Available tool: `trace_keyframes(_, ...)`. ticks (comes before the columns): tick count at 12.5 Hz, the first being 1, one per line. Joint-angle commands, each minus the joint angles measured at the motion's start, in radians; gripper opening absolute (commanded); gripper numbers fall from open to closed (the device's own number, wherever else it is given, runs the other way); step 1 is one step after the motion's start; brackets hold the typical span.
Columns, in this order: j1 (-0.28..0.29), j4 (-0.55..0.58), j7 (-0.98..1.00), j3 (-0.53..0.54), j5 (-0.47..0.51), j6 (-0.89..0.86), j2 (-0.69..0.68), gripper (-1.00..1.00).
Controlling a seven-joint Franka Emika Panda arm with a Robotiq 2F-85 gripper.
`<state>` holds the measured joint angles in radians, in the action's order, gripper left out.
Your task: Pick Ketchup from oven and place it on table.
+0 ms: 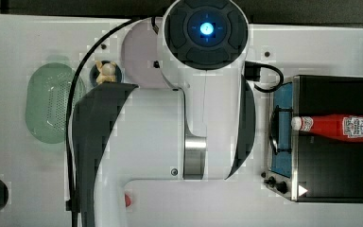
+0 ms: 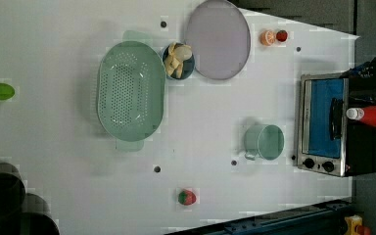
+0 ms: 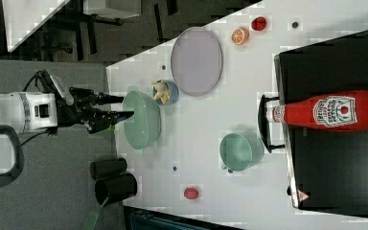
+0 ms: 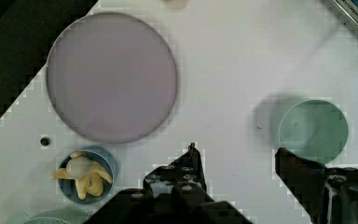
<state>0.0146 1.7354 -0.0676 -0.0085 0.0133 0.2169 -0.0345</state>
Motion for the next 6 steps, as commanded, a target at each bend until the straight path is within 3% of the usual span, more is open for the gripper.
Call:
trace_keyframes(1,-0.135,0.069,0.044,0.019,-0.022,-0.118,0.174,0.49)
trace_keyframes(2,-0.137,0.069,0.044,0.006,-0.022,-0.118,0.169,1.00)
trace_keyframes(6,-0.151,0.069,0.044,-0.093,-0.022,-0.113,0.126,1.00)
